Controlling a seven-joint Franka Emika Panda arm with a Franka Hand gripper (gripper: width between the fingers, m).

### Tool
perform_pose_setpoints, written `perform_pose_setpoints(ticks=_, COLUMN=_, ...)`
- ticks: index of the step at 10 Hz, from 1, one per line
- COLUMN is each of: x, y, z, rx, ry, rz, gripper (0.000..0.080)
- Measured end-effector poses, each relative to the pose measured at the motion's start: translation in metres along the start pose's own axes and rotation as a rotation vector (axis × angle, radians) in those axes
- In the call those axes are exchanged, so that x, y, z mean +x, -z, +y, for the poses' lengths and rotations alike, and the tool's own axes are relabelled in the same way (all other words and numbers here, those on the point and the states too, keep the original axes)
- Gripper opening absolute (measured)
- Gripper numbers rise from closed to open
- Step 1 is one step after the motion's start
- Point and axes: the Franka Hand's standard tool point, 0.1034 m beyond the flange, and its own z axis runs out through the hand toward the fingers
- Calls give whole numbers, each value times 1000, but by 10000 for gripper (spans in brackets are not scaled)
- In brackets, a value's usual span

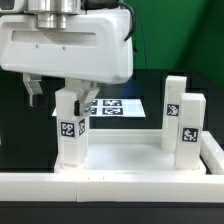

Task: Assemble desk

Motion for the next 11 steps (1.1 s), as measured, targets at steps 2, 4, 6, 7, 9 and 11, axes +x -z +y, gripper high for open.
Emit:
perform_pose_setpoints(ticks=2, x=-1, y=-1, z=0, rx=-2, ry=22, rz=-1, gripper=621)
perform_pose_setpoints(ticks=4, x=-1, y=-1, z=0, rx=-3, ry=-6, rz=-1, gripper=450)
perform_pose_setpoints(ticks=6, x=-1, y=-2, z=0, rx=-3, ry=-124, rz=-2, gripper=288)
perform_pose_setpoints(ticks=7, x=-1, y=-2, z=0, rx=-3, ry=-203, rz=-2, gripper=288)
perform_pose_setpoints(ticks=9, x=-1, y=-2, z=0, rx=-3, ry=-355, rz=-3, gripper=288)
perform_pose_setpoints(ticks=11, x=0, y=-3, z=-1, rx=-1, ry=-656, rz=-2, gripper=288)
